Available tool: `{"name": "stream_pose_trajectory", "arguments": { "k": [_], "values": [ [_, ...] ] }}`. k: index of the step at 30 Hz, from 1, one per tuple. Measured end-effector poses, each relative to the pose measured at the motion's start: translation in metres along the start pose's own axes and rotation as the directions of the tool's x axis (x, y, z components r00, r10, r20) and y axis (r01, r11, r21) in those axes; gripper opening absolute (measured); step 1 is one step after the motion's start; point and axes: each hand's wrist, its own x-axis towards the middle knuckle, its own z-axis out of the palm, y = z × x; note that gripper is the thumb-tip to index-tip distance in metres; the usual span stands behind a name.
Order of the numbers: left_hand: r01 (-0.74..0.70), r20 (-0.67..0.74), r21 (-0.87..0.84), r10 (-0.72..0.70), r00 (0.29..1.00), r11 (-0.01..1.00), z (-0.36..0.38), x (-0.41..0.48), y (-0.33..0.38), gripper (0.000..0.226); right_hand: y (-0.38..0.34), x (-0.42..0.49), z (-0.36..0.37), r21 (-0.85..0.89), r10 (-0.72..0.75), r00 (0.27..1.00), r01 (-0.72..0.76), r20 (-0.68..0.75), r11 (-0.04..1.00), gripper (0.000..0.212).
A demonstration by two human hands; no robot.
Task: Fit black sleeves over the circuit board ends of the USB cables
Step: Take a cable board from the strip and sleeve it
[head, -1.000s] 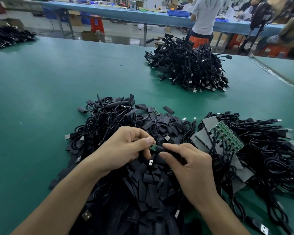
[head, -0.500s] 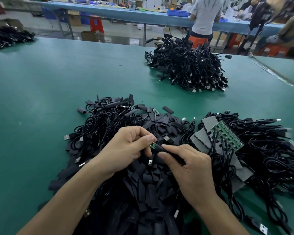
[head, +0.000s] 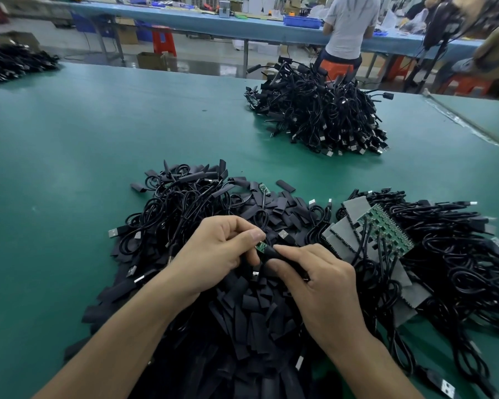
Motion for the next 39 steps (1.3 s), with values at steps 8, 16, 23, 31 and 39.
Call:
{"name": "stream_pose_trajectory", "arguments": {
  "k": [8,16,23,31,39],
  "values": [
    [0.047,0.023,-0.023,-0.047,0.999,0.999,0.0022,-0.0014,0.0015,0.014,-0.002,0.0011,-0.0013,0.075,0.059,0.998,-0.057,-0.021,0.996,0.03],
    [0.031,0.032,-0.016,-0.03,0.999,0.999,0.0026,-0.0021,0.0008,0.013,-0.0011,0.001,-0.002,0.063,-0.003,1.0,0.002,0.01,0.998,0.027],
    [-0.061,0.053,0.147,0.054,0.997,0.987,-0.0015,-0.0002,-0.0022,0.01,-0.0004,-0.0003,-0.0019,0.014,0.046,0.997,-0.047,0.056,0.999,0.027],
    [-0.071,-0.099,0.185,0.09,0.991,0.98,-0.0013,0.0018,-0.0044,0.012,0.0031,0.0004,-0.0007,-0.129,0.076,0.996,-0.07,0.043,0.989,0.03],
    [-0.015,-0.125,-0.003,0.015,0.992,1.0,-0.0002,0.0015,0.0004,0.005,-0.0034,0.0027,-0.0046,0.339,0.249,0.968,-0.221,-0.039,0.914,0.017]
  ]
}}
